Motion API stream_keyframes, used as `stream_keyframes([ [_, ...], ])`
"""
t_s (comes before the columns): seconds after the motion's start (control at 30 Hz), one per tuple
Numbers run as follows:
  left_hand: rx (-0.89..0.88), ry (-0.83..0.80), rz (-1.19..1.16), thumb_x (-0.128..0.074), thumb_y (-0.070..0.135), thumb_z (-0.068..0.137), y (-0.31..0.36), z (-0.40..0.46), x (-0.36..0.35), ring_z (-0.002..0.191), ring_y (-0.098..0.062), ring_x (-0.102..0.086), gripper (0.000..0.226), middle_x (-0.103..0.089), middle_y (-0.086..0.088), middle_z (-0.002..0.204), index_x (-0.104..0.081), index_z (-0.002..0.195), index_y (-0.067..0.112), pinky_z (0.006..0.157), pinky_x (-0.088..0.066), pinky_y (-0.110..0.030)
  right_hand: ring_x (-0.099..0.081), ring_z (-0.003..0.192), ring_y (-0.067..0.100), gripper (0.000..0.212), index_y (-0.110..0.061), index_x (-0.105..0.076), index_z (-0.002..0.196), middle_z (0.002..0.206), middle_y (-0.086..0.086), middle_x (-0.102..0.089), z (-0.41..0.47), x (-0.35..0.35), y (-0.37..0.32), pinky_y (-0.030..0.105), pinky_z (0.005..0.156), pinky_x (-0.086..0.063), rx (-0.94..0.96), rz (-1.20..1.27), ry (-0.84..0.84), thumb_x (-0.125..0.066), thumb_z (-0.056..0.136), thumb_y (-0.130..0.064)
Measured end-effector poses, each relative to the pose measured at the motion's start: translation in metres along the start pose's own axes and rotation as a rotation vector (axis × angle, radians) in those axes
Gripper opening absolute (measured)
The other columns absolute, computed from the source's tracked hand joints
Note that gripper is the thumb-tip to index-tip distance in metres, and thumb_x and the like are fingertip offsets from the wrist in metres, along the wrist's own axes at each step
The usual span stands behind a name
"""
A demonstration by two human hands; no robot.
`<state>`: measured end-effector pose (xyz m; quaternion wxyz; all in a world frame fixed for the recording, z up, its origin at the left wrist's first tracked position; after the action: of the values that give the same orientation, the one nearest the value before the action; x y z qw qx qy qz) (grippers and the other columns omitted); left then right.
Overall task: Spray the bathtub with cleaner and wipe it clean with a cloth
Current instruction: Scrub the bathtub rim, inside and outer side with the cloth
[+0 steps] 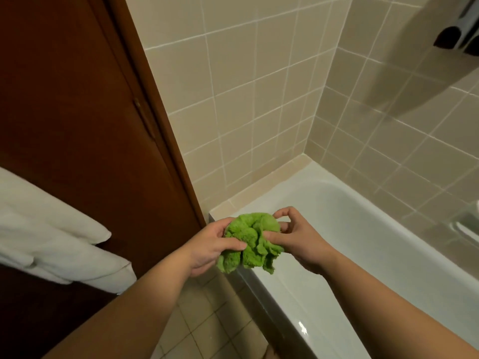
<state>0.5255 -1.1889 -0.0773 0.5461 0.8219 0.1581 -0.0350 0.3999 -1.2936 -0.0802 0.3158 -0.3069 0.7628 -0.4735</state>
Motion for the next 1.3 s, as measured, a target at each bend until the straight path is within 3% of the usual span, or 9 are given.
stream_keyframes([
  [0.1, -0.002, 0.093, 0.038, -0.081, 0.002, 0.075, 0.009, 0.013, 0.019, 0.114, -0.033, -0.069, 0.056, -0.071, -0.019, 0.122, -0.063, 0.128, 0.007, 0.097, -0.057, -0.05, -0.072, 0.106, 0.04, 0.067, -0.015, -0.057, 0.135, 0.116, 0.023, -0.072, 0.019, -0.009, -0.003, 0.047, 0.09, -0.059, -0.028, -0.007, -0.069, -0.089, 0.077, -0.015],
  [0.2, -0.044, 0.272, 0.148, -0.082, -0.003, 0.081, 0.019, 0.021, 0.047, 0.1, -0.03, -0.074, 0.053, -0.071, -0.019, 0.115, -0.059, 0.124, 0.016, 0.088, -0.06, -0.05, -0.068, 0.11, 0.047, 0.045, 0.001, -0.063, 0.127, 0.116, 0.026, -0.072, 0.037, -0.017, 0.0, 0.058, 0.098, -0.055, -0.048, -0.032, -0.099, -0.077, 0.089, -0.018],
  [0.3, -0.097, 0.374, 0.331, -0.079, 0.006, 0.086, 0.026, 0.023, 0.063, 0.092, -0.017, -0.075, 0.049, -0.07, -0.007, 0.114, -0.058, 0.121, 0.034, 0.076, -0.062, -0.034, -0.067, 0.103, 0.054, 0.06, 0.001, -0.063, 0.119, 0.111, 0.032, -0.07, 0.054, -0.021, 0.009, 0.07, 0.093, -0.051, -0.088, -0.025, -0.001, -0.087, 0.08, -0.037],
  [0.4, -0.071, 0.304, 0.435, -0.077, 0.022, 0.079, 0.014, 0.029, 0.066, 0.106, -0.003, -0.067, 0.065, -0.062, 0.006, 0.13, -0.05, 0.133, 0.045, 0.085, -0.053, -0.018, -0.068, 0.081, 0.043, 0.053, -0.002, -0.063, 0.106, 0.104, 0.037, -0.067, 0.07, -0.028, 0.019, 0.055, 0.072, -0.049, -0.114, -0.074, 0.104, -0.09, 0.077, -0.037],
  [0.57, -0.065, 0.259, 0.743, -0.088, 0.063, 0.053, -0.007, 0.039, 0.088, 0.124, -0.009, -0.049, 0.111, -0.042, 0.011, 0.138, -0.034, 0.148, 0.048, 0.106, -0.046, -0.031, -0.075, 0.088, 0.035, 0.037, -0.002, -0.058, 0.107, 0.103, 0.026, -0.073, 0.085, -0.056, 0.038, 0.041, 0.069, -0.06, -0.25, 0.023, 0.108, -0.084, 0.085, -0.016],
  [0.7, -0.065, 0.209, 0.768, -0.091, 0.063, 0.054, -0.018, 0.038, 0.105, 0.125, -0.014, -0.048, 0.115, -0.037, 0.01, 0.137, -0.029, 0.15, 0.048, 0.106, -0.046, -0.035, -0.076, 0.089, 0.037, 0.045, 0.006, -0.056, 0.112, 0.101, 0.025, -0.074, 0.091, -0.072, 0.049, 0.042, 0.068, -0.062, -0.269, -0.017, 0.188, -0.085, 0.083, -0.012],
  [0.83, -0.121, 0.219, 0.789, -0.092, 0.048, 0.059, -0.027, 0.031, 0.12, 0.117, -0.014, -0.05, 0.105, -0.042, 0.007, 0.133, -0.035, 0.147, 0.043, 0.091, -0.045, -0.029, -0.074, 0.086, 0.04, 0.063, -0.002, -0.057, 0.101, 0.096, 0.026, -0.071, 0.093, -0.085, 0.058, 0.054, 0.069, -0.062, -0.203, -0.25, 0.359, -0.094, 0.063, -0.036],
  [1.03, -0.147, 0.225, 0.678, -0.091, 0.032, 0.062, -0.065, 0.03, 0.158, 0.113, -0.013, -0.054, 0.084, -0.049, 0.011, 0.125, -0.049, 0.133, 0.044, 0.077, -0.04, -0.012, -0.071, 0.082, 0.029, 0.026, -0.004, -0.058, 0.102, 0.098, 0.021, -0.068, 0.097, -0.112, 0.107, 0.046, 0.074, -0.059, -0.279, 0.035, 0.304, -0.078, 0.087, -0.011],
  [1.3, -0.123, 0.234, 0.666, -0.09, 0.026, 0.058, -0.156, 0.071, 0.194, 0.112, -0.011, -0.054, 0.088, -0.05, 0.013, 0.128, -0.047, 0.132, 0.048, 0.085, -0.051, -0.028, -0.073, 0.095, 0.032, 0.034, 0.007, -0.061, 0.111, 0.111, 0.026, -0.071, 0.135, -0.105, 0.191, 0.049, 0.082, -0.062, -0.294, 0.071, 0.283, -0.077, 0.091, -0.014],
])
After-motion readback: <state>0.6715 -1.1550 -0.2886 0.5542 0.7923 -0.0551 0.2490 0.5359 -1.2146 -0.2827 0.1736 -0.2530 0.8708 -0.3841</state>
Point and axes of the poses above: each hand's wrist, its own z-axis towards the middle knuckle, its own x-axis out of the back of the hand, y = z × x, the point moved 10 cm from there along z, towards the middle knuckle
